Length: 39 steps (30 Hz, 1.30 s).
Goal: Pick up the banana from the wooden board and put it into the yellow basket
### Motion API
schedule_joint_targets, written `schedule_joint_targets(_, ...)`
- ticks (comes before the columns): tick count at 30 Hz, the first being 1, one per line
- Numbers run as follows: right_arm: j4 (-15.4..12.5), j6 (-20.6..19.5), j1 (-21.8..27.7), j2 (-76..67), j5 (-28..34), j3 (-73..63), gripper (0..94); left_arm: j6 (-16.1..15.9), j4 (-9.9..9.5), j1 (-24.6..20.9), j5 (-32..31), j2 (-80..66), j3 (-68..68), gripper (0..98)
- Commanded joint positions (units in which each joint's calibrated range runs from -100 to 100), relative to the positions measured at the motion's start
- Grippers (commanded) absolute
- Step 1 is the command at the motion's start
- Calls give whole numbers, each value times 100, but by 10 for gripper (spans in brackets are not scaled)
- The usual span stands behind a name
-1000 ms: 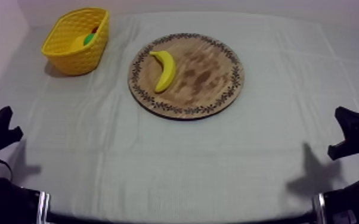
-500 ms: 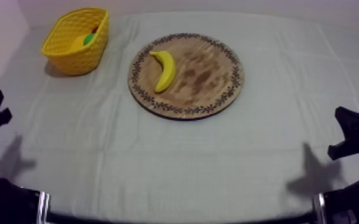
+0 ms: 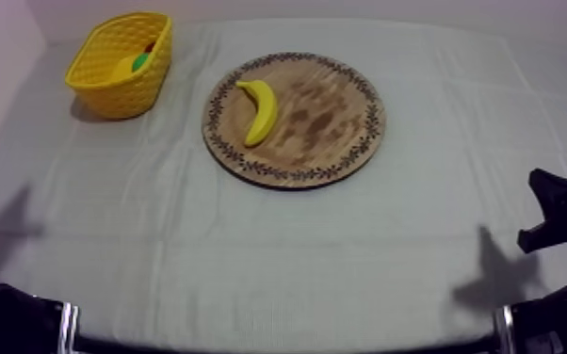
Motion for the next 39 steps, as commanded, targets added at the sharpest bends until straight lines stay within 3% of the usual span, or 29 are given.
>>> schedule_joint_targets(1, 0, 0, 0, 0, -2, -3, 3, -15, -15, 48, 194, 552, -800, 0)
schedule_joint_targets(9, 0, 0, 0, 0, -2, -3, 3, 4, -61, 350, 732, 1466, -1976, 0)
schedule_joint_targets(21, 0, 0, 0, 0, -2, -3, 3, 583, -326, 1297, 1949, 2738, -3707, 0)
schedule_joint_targets(39, 0, 0, 0, 0, -2, -3, 3, 1089, -526, 2116, 2432, 4849, -5018, 0)
